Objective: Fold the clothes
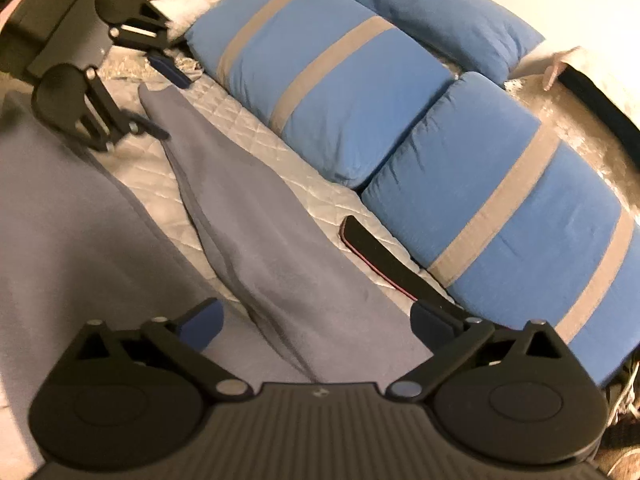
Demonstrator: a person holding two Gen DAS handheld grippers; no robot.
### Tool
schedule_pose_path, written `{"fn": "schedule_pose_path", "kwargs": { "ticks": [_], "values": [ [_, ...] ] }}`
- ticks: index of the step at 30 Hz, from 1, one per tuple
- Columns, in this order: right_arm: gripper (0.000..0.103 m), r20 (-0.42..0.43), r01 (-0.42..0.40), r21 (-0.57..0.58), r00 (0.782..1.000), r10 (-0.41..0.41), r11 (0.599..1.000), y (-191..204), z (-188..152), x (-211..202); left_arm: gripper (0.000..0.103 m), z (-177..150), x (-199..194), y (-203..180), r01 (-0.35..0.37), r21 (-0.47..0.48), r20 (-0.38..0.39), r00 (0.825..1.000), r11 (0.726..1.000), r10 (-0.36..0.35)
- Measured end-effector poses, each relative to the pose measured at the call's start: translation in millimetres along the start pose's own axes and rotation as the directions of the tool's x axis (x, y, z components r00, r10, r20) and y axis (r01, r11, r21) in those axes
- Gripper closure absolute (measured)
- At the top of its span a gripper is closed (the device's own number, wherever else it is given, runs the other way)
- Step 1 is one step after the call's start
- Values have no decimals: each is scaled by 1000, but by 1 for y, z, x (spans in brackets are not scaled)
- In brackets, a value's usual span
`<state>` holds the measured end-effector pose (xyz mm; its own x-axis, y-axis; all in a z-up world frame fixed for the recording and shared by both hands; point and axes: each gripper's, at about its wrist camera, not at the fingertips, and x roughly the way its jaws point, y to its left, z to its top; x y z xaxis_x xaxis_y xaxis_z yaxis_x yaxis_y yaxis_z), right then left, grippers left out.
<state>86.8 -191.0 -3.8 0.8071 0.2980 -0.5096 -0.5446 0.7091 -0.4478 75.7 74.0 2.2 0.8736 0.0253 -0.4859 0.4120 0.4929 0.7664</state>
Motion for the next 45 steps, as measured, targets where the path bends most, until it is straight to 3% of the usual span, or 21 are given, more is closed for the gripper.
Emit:
{"fn": "schedule_pose_path", "kwargs": {
  "ticks": [4, 7, 14, 17, 25, 27, 30, 32, 34, 36, 38, 39, 40, 42, 45],
  "values": [
    [0, -14, 21, -8, 1000, -21, 1000, -5, -13, -20, 54, -20, -17, 24, -6, -33, -39, 999, 999, 4],
    [0, -33, 39, -28, 999, -40, 999, -19, -27, -34, 47, -36, -29, 46, -9, -42, -71, 997, 999, 6],
    [0, -99, 56, 29, 994, -53, 998, -81, -63, -65, 44, -71, -40, 114, -42, -142, -157, 987, 989, 19],
    [0, -129, 58, 52, 990, -51, 997, -114, -75, -78, 41, -80, -46, 134, -30, -210, -181, 983, 977, -9],
    [0, -222, 185, 184, 965, -143, 965, -181, -104, -100, 38, -115, -39, 123, 43, -304, -230, 966, 952, -117],
    [0, -242, 217, 209, 956, -165, 954, -186, -115, -105, 38, -130, -32, 117, 72, -372, -241, 955, 925, -172],
    [0, -271, 262, 252, 943, -192, 932, -193, -132, -111, 38, -159, -20, 114, 128, -509, -232, 932, 851, -279],
    [0, -286, 279, 291, 938, -195, 915, -196, -143, -114, 39, -177, -10, 114, 157, -606, -208, 915, 780, -346],
    [0, -302, 300, 335, 932, -200, 893, -204, -155, -118, 39, -196, -2, 114, 202, -709, -153, 891, 676, -427],
    [0, -322, 322, 380, 925, -203, 867, -215, -166, -123, 39, -210, 5, 110, 208, -760, -140, 873, 615, -468],
    [0, -346, 351, 413, 914, -212, 840, -225, -177, -126, 56, -222, 11, 106, 212, -799, -126, 855, 563, -502],
    [0, -358, 366, 429, 908, -217, 826, -230, -181, -127, 61, -224, 9, 105, 219, -807, -108, 859, 549, -501],
    [0, -369, 381, 438, 902, -223, 814, -234, -186, -129, 89, -225, 7, 104, 226, -812, -87, 865, 538, -495],
    [0, -389, 410, 451, 890, -239, 793, -241, -193, -132, 94, -225, 4, 105, 218, -824, -76, 872, 523, -483],
    [0, -418, 447, 467, 872, -255, 763, -250, -205, -134, 95, -219, 1, 103, 167, -785, -125, 901, 596, -416]
  ]
}}
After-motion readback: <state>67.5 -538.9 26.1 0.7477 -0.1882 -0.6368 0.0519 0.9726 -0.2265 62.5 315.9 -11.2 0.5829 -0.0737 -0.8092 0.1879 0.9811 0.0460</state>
